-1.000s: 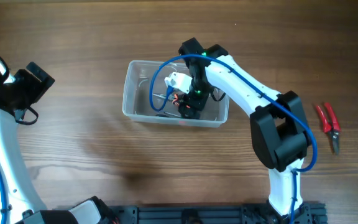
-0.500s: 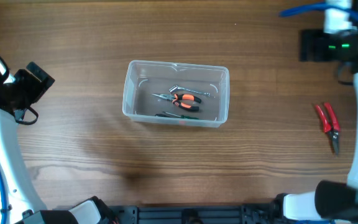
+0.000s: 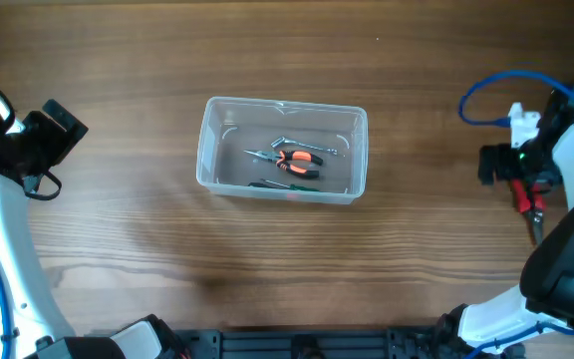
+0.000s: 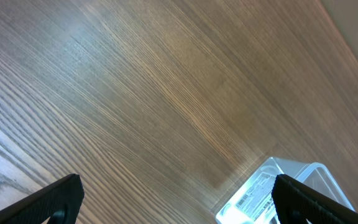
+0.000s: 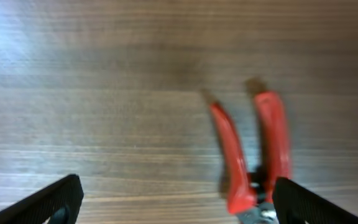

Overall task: Pack container
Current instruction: 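Move the right gripper back over the red-handled shears, then lower the right gripper and grasp the red shears by the handles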

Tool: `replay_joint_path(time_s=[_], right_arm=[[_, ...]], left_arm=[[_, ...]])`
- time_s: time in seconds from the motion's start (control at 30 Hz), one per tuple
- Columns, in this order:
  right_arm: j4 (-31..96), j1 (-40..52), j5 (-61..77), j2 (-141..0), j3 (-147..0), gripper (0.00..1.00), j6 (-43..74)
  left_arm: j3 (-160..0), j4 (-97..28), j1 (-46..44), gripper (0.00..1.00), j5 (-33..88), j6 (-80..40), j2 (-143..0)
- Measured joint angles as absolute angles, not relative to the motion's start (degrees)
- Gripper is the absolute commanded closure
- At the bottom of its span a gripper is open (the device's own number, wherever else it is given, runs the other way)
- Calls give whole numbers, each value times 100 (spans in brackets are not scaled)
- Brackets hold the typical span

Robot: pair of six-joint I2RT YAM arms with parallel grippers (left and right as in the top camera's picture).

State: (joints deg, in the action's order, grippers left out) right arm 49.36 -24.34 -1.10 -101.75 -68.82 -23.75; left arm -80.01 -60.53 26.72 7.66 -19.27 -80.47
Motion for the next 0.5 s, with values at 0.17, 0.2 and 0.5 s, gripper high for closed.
replay_joint_path(time_s=[0.17, 0.2, 0.5], right_arm=[[4584, -2434, -108, -10210, -6517, 3, -2377], [4534, -2434, -108, -10210, -6517, 3, -2377], [4176, -2528, -108, -10213, -6335, 3, -2377]], left_arm=[[-8001, -6090, 2672, 0, 766, -1927, -8047], [-8001, -6088, 2672, 0, 766, -1927, -8047], [-8001, -6134, 2672, 0, 766, -1927, -8047]])
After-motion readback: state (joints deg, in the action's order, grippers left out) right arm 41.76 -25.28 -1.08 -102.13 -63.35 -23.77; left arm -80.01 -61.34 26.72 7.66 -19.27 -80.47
